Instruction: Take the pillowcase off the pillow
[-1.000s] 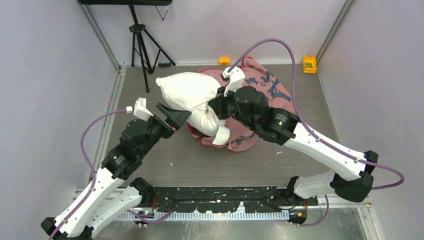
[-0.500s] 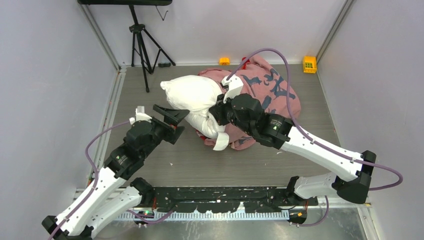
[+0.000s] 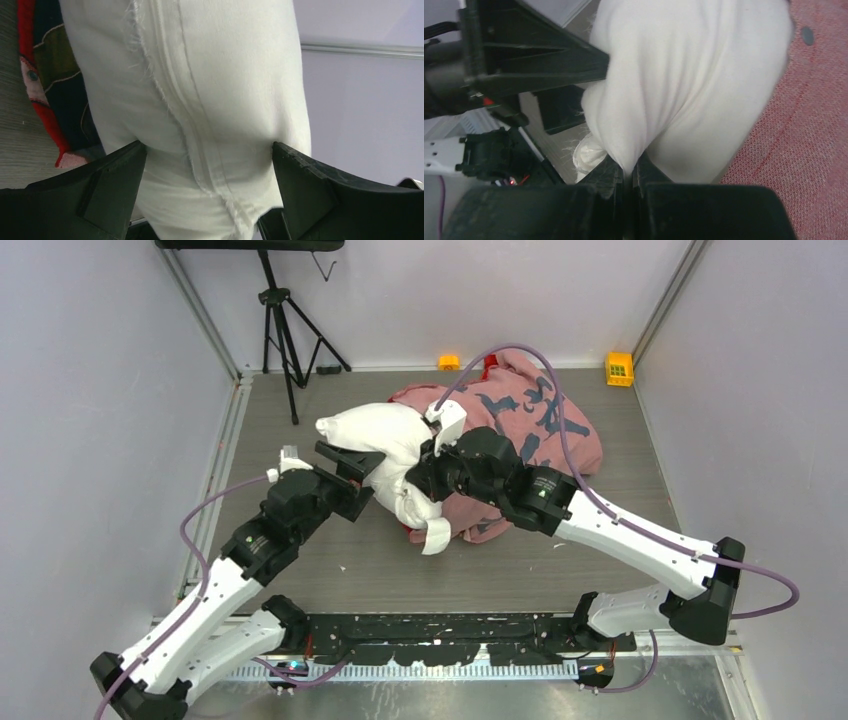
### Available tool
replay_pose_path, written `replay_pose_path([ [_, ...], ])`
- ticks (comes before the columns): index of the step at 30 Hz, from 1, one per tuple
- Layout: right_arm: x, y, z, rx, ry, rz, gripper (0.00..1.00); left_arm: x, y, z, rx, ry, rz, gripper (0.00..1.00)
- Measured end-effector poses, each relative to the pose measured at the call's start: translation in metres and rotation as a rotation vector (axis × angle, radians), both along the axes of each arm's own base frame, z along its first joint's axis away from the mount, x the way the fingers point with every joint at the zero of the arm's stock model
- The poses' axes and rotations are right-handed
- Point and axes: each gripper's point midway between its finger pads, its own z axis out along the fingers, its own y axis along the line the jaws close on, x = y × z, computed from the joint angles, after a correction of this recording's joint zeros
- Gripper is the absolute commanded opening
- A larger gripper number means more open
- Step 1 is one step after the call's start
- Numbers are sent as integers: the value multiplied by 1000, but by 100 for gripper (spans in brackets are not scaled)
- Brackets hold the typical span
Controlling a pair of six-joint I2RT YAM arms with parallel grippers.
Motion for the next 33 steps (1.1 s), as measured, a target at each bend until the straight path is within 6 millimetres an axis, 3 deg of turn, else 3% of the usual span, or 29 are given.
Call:
replay_pose_path([
  [4,-17,11,-7,16,41,133,0,11,-12,-14,27,42,-14,98],
  [6,-20,13,-7,24,54,166,1,16,-20,-18,29,52,-33,78],
  [8,-20,12,-7,24,57,170,22,20,-25,-18,30,41,-48,44],
  [9,-19,12,-7,21,56,164,41,21,-26,-18,41,30,-52,28],
  [11,-17,9,-9,12,54,143,68,23,-20,-18,98,-9,-41,8],
  [12,-17,8,-8,15,56,131,76,24,-17,-18,110,-14,-33,1],
  [14,-15,0,-2,15,34,88,84,24,-6,-24,188,-24,-10,0],
  [19,-7,-43,23,-2,-30,-84,88,24,11,-40,332,-16,-4,0],
  [23,3,-69,37,-32,-56,-207,88,24,13,-42,370,-27,-21,0],
  [26,7,-72,23,-81,-31,-241,89,23,13,-42,387,-36,-32,0],
  [33,23,-71,-40,-267,44,-311,89,19,25,-47,461,-11,-19,0],
])
